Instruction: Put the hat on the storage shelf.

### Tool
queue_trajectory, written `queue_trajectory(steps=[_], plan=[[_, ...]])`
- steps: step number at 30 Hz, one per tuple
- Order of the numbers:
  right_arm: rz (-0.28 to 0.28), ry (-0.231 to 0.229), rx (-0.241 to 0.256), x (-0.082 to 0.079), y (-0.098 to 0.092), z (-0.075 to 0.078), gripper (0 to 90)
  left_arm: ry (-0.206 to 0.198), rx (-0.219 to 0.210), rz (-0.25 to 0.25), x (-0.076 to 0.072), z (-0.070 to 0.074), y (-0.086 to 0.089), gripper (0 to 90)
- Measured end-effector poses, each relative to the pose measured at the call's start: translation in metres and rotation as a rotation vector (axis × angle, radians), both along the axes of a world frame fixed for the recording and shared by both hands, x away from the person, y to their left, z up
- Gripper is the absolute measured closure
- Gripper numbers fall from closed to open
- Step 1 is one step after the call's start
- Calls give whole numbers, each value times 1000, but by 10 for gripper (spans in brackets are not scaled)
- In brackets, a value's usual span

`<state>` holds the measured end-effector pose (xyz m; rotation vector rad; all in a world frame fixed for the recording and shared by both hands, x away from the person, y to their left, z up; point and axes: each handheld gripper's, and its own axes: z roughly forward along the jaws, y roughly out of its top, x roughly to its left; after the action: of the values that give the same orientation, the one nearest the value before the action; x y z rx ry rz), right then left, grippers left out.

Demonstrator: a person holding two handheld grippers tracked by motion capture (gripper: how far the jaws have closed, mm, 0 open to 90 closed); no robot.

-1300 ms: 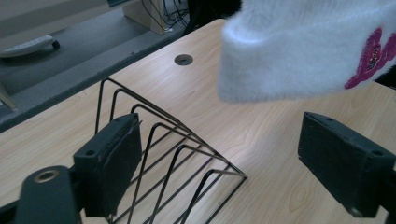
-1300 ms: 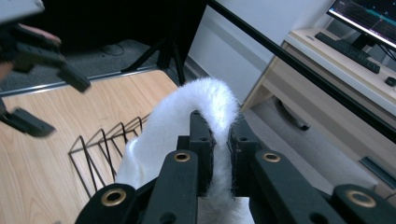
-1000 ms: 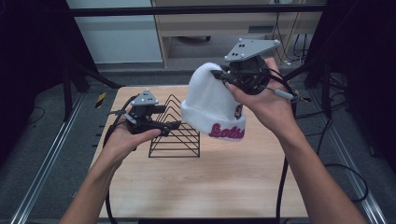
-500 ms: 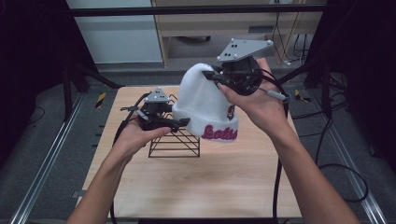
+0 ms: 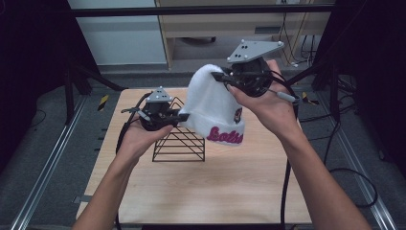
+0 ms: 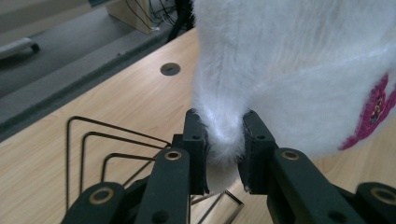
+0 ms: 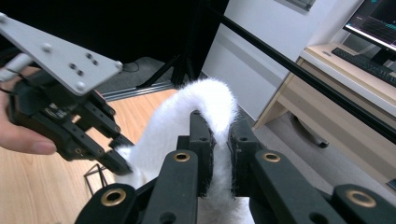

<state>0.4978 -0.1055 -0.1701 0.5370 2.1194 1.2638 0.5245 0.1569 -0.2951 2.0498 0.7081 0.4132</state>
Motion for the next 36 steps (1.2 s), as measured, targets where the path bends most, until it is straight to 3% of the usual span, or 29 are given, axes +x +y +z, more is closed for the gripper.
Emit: queue_trajectory(steps=[7, 17, 36], plan=[[-7, 2, 8, 12, 5, -4, 833, -57, 2, 63, -6, 10, 15, 747], [-6, 11, 31, 28, 18, -10, 832, -99, 35, 122, -8, 14, 29, 757], [22, 46, 32, 48, 42, -21, 829, -105, 33, 186, -10, 8, 54, 763]])
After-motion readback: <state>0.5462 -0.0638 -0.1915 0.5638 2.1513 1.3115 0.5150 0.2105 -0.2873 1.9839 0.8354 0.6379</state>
